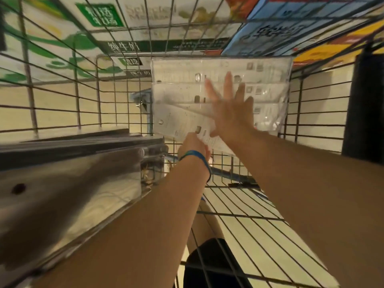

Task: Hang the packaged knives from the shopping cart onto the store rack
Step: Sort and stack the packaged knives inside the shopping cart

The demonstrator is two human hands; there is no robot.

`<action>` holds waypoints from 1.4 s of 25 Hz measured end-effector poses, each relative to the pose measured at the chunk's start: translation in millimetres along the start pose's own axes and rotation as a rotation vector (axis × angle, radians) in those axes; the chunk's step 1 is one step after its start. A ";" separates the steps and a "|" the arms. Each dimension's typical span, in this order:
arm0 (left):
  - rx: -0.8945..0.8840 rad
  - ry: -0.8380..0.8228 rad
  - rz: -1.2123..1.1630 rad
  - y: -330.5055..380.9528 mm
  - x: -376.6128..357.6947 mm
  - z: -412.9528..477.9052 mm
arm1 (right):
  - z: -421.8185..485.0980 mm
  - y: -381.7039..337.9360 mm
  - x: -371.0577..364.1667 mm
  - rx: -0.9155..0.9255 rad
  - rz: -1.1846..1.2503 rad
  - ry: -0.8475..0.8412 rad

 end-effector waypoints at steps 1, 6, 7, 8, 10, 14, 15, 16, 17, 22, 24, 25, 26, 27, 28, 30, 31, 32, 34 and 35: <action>0.034 0.023 -0.060 -6.7 4.2 4.1 | 9.2 3.2 2.6 0.003 0.016 -0.027; 0.052 -0.114 -0.135 -4.9 -14.4 7.8 | 41.3 10.6 28.2 0.055 0.019 0.054; 0.050 -0.131 -0.165 -1.0 -20.3 7.4 | 43.5 13.8 31.1 0.048 0.046 0.066; 0.055 -0.137 -0.186 1.6 -24.7 6.3 | 44.8 16.7 31.9 0.038 0.080 0.073; 0.055 -0.154 -0.187 5.5 -30.2 3.9 | 45.9 22.6 30.9 0.015 0.111 0.099; 0.043 -0.148 -0.179 7.7 -28.7 4.6 | 46.9 27.3 30.1 0.024 0.112 0.110; 0.035 -0.157 -0.172 7.6 -30.0 3.8 | 48.4 26.3 31.1 0.030 0.106 0.098; 0.029 -0.166 -0.161 6.8 -31.4 2.3 | 50.1 24.2 32.2 0.035 0.104 0.084; 0.020 -0.175 -0.147 7.1 -33.8 0.7 | 51.7 21.7 33.9 0.041 0.098 0.070; -0.014 -0.174 -0.096 9.6 -40.0 -3.8 | 50.1 11.3 46.2 0.081 -0.047 0.107; 0.027 -0.150 -0.094 6.6 -38.5 -6.9 | 48.0 5.1 44.7 0.105 -0.060 0.125; 0.052 -0.138 -0.100 4.6 -38.3 -6.8 | 48.3 4.6 42.8 0.110 -0.047 0.128; 0.065 -0.127 -0.119 4.7 -38.6 -5.2 | 49.3 4.4 41.5 0.121 -0.033 0.133; 0.064 -0.126 -0.121 5.9 -39.3 -4.9 | 50.5 4.3 40.6 0.138 -0.021 0.141; 0.058 -0.135 -0.104 6.8 -40.8 -5.3 | 51.6 4.1 39.3 0.163 -0.006 0.148; 0.025 -0.150 -0.079 10.0 -44.6 -9.1 | 52.9 5.5 35.7 0.198 0.062 0.144; 0.001 -0.167 -0.071 11.9 -47.3 -10.6 | 53.6 7.5 35.5 0.196 0.113 0.146; -0.019 -0.190 -0.052 13.5 -49.8 -12.2 | 54.5 9.3 37.0 0.186 0.157 0.159; -0.036 -0.218 -0.040 15.4 -51.8 -12.8 | 54.9 11.4 41.6 0.164 0.183 0.201; -0.040 -0.232 -0.039 17.1 -52.8 -13.5 | 54.6 11.4 43.5 0.156 0.166 0.217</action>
Point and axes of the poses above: each hand's wrist, its own z-axis towards the middle knuckle, its own x-axis out of the back of the hand, y = z × x, the point moved 10 cm from there along z, towards the middle knuckle, and after that the axes turned 11 degrees about -z, right-handed, at the moved point
